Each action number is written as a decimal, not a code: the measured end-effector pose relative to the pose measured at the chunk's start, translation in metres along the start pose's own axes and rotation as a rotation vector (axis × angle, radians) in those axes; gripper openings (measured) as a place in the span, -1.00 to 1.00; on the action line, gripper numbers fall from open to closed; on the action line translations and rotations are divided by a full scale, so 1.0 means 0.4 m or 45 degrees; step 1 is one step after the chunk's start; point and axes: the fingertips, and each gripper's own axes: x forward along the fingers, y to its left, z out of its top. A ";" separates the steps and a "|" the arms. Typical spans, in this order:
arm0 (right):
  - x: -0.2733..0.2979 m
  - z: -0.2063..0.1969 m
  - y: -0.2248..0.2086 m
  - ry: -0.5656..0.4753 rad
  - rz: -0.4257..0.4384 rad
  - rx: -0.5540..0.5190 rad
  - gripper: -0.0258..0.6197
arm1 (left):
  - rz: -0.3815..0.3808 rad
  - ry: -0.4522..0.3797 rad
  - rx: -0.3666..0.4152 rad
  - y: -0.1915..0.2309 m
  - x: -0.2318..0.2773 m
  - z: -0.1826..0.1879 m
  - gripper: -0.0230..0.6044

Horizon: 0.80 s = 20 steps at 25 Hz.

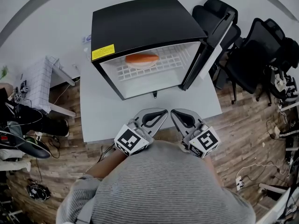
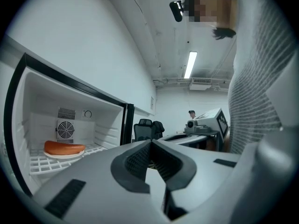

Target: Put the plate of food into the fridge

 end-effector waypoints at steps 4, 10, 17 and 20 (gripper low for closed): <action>-0.004 -0.006 0.012 0.043 0.010 -0.032 -0.88 | -0.005 -0.013 -0.019 -0.004 -0.002 0.003 -0.89; -0.011 0.013 0.019 0.018 0.017 -0.028 -0.88 | -0.015 -0.038 -0.025 -0.007 -0.001 0.011 -0.89; -0.016 0.017 0.010 0.016 -0.015 -0.036 -0.88 | -0.039 -0.031 -0.017 -0.022 0.003 0.010 -0.89; -0.019 0.017 0.009 0.021 -0.026 -0.037 -0.88 | -0.043 -0.027 -0.016 -0.025 0.002 0.008 -0.89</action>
